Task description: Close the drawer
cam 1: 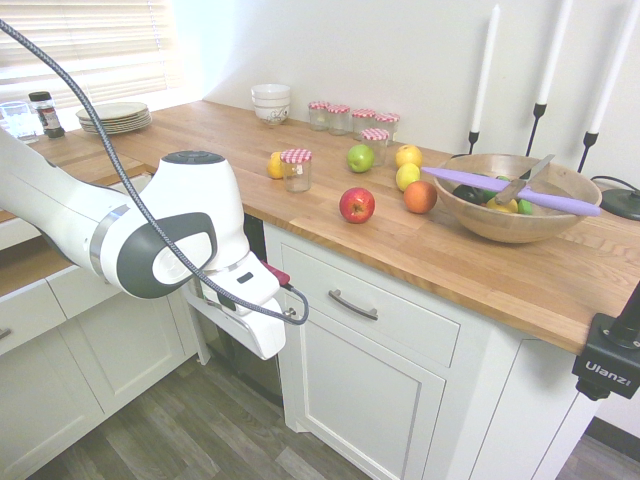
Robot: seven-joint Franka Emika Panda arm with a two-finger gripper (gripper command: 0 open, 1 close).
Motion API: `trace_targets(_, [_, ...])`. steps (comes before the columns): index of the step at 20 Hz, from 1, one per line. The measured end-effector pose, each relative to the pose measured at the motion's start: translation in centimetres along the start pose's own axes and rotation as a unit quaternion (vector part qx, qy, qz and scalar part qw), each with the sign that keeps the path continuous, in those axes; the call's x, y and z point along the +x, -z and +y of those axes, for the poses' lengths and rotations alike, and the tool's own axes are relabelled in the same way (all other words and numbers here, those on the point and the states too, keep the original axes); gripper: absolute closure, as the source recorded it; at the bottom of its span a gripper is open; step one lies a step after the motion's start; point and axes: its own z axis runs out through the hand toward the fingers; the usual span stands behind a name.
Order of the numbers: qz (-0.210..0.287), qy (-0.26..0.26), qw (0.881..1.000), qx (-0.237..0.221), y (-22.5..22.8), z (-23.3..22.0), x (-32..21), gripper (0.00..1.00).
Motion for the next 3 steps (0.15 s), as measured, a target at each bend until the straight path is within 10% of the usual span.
trace_targets(3, [0.002, -0.002, 1.000, 0.001, 0.02, 0.11, 0.15, 0.00])
